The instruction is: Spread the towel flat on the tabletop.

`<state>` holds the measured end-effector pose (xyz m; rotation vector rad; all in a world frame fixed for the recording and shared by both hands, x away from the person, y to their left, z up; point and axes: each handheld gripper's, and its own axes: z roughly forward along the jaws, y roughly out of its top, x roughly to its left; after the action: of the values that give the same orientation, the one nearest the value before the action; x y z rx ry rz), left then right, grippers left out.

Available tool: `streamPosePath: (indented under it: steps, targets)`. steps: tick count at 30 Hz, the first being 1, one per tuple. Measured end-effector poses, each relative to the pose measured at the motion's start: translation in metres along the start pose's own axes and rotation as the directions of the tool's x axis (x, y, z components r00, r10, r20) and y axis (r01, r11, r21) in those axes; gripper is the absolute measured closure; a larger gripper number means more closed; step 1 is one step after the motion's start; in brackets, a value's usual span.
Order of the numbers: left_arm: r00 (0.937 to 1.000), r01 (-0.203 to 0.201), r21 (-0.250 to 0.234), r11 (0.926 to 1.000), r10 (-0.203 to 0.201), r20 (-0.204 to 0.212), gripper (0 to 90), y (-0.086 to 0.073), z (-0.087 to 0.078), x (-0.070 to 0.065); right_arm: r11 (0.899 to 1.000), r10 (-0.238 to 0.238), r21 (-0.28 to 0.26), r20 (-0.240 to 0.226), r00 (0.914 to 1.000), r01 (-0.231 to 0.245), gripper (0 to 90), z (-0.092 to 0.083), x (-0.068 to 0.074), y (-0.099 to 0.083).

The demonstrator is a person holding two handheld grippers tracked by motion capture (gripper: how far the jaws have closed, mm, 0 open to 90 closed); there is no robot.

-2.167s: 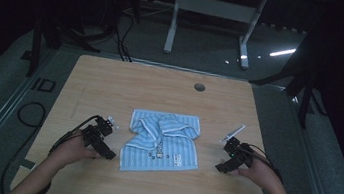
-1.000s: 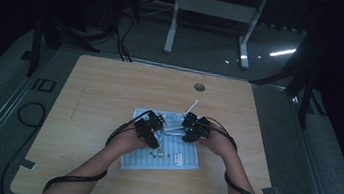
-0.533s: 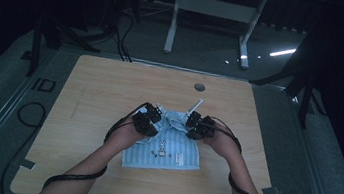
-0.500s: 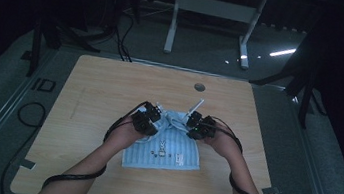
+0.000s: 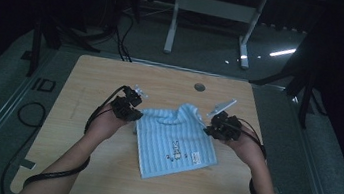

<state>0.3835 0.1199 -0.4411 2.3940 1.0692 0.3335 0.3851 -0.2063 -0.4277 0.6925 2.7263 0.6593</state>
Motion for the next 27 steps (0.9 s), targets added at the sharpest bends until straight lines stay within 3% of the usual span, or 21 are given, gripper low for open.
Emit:
streamPosePath:
  steps: [2,6,8,11,13,15,17,20,22,25,27]
  targets:
    - [0.9996,0.024,-0.009,0.9997,-0.024,-0.012,86.9,-0.005,-0.001,0.004,1.000,0.016,-0.018,0.002,0.9999,-0.016,87.3,-0.007,0.000,-0.008]
    - [0.9976,0.061,0.026,0.9978,-0.062,0.031,86.7,-0.017,0.012,0.011,0.999,0.039,-0.037,-0.032,0.9987,-0.040,86.4,-0.011,0.001,-0.027]
    - [0.9954,0.085,0.039,0.9956,-0.086,0.042,86.6,-0.023,0.023,0.012,0.998,0.062,-0.027,-0.051,0.9968,-0.063,86.0,-0.006,0.000,-0.036]
    - [0.9961,0.081,0.102,0.9915,-0.084,0.028,86.5,-0.033,0.045,0.010,0.995,0.100,0.005,-0.052,0.9937,-0.100,86.3,0.008,-0.002,-0.049]
    - [0.9950,0.075,0.145,0.9867,-0.083,0.054,85.4,-0.039,0.057,0.010,0.993,0.115,0.029,-0.059,0.9916,-0.114,86.9,0.018,-0.002,-0.057]
    - [0.9933,0.088,0.156,0.9838,-0.098,0.061,79.1,-0.044,0.063,0.011,0.991,0.122,0.055,-0.070,0.9901,-0.118,86.9,0.026,-0.001,-0.061]
    - [0.9919,0.104,0.153,0.9827,-0.114,0.057,67.6,-0.047,0.062,0.013,0.991,0.120,0.069,-0.076,0.9899,-0.115,86.8,0.031,0.000,-0.064]
    - [0.9924,0.123,0.110,0.9862,-0.123,-0.007,55.1,-0.048,0.048,0.017,0.991,0.120,0.061,-0.077,0.9898,-0.115,85.4,0.031,0.003,-0.063]
    - [0.9882,0.151,0.077,0.9855,-0.148,-0.038,55.1,-0.048,0.035,0.023,0.994,0.109,0.041,-0.084,0.9906,-0.105,84.3,0.027,0.005,-0.058]
    - [0.9856,0.166,0.052,0.9848,-0.164,-0.042,53.9,-0.048,0.024,0.028,0.996,0.092,0.027,-0.091,0.9915,-0.090,84.2,0.023,0.009,-0.051]
    - [0.9876,0.157,0.006,0.9876,-0.157,-0.002,53.9,-0.046,0.012,0.023,0.998,0.062,0.001,-0.110,0.9920,-0.062,82.6,0.022,0.016,-0.038]
